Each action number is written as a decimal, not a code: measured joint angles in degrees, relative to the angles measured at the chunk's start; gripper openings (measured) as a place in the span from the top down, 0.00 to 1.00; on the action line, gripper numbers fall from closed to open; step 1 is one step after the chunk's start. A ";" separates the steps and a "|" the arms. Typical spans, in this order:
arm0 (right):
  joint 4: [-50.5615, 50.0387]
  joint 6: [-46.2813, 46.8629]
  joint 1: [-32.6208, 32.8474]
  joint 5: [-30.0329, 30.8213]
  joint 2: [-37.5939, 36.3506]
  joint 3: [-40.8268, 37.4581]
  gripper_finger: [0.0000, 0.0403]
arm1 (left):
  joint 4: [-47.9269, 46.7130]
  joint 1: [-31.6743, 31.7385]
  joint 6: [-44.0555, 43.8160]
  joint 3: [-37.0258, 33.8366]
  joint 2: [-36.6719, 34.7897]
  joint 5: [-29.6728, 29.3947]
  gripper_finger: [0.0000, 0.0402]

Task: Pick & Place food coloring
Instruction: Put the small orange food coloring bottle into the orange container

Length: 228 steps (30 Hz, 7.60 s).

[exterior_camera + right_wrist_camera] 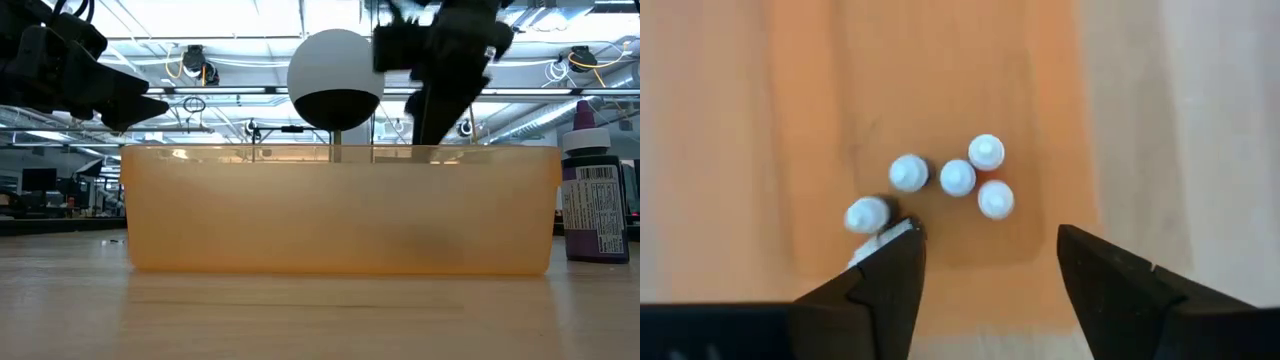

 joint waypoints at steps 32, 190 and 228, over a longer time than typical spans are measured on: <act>33.73 -20.24 -14.30 -3.14 -80.39 -53.96 0.48 | -0.05 0.00 -0.01 0.00 0.00 0.01 0.19; 50.95 -14.14 -28.96 -23.63 -87.76 -69.61 0.48 | -47.18 1.60 -47.12 44.33 83.06 2.99 0.69; 50.97 -14.14 -28.97 -23.63 -87.76 -69.61 0.48 | -64.39 -8.00 -43.82 70.00 83.22 -3.16 0.83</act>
